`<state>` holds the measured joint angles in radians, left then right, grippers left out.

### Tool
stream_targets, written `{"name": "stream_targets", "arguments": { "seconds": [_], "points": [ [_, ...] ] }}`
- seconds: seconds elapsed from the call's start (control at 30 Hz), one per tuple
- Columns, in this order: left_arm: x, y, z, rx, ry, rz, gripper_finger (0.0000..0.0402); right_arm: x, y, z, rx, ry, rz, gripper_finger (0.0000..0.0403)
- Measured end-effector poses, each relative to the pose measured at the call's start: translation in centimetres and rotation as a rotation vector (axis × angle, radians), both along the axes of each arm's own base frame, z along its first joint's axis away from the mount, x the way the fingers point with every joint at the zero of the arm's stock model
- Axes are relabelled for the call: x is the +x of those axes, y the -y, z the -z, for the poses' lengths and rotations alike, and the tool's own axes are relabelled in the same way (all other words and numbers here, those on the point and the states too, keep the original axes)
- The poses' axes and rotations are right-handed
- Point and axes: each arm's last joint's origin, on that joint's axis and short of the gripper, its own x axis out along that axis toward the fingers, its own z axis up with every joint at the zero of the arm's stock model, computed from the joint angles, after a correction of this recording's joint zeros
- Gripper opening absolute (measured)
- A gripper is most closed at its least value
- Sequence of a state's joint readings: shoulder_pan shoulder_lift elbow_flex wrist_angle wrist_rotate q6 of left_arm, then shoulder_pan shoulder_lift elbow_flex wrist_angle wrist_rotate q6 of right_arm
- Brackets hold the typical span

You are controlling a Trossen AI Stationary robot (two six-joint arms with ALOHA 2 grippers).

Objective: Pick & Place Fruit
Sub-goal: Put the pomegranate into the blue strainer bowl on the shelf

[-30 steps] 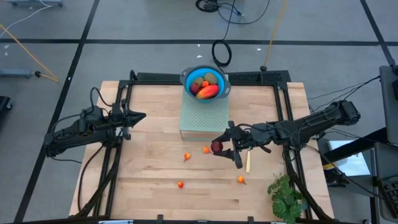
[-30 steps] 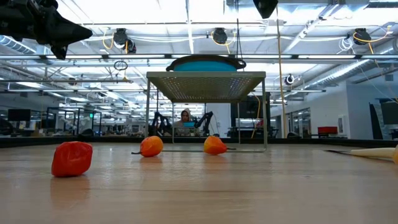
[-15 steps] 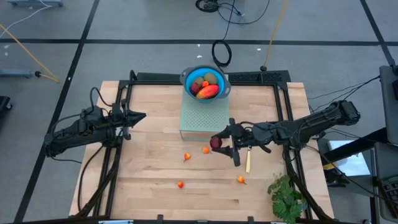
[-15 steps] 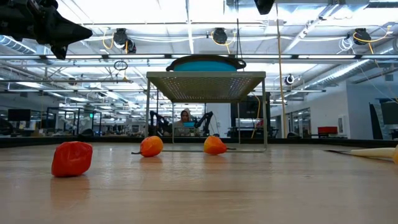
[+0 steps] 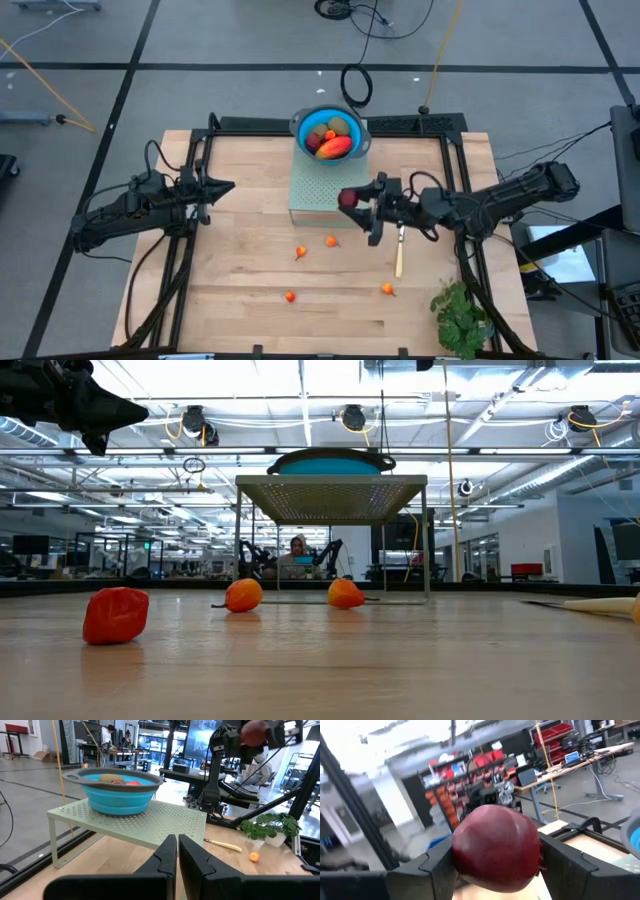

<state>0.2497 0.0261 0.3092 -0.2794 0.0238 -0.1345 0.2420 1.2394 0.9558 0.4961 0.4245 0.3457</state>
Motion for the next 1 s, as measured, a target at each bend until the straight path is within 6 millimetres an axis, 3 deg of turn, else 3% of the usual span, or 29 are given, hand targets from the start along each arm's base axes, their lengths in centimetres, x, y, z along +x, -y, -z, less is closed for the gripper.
{"name": "stream_targets", "arguments": {
  "seconds": [0.6, 0.87, 1.0],
  "points": [
    [0.0, 0.0, 0.0, 0.0, 0.0, 0.0, 0.0017, 0.4, 3.9, -0.7, 0.451, 0.19, 0.063, 0.0233],
    [0.0, 0.0, 0.0, 0.0, 0.0, 0.0, 0.0017, 0.4, 4.5, -0.8, 0.676, 0.259, 0.037, 0.0233],
    [0.0, 0.0, 0.0, 0.0, 0.0, -0.001, 0.0017, 0.4, 4.5, -0.8, 0.694, 0.263, 0.033, 0.0232]
  ]
}}
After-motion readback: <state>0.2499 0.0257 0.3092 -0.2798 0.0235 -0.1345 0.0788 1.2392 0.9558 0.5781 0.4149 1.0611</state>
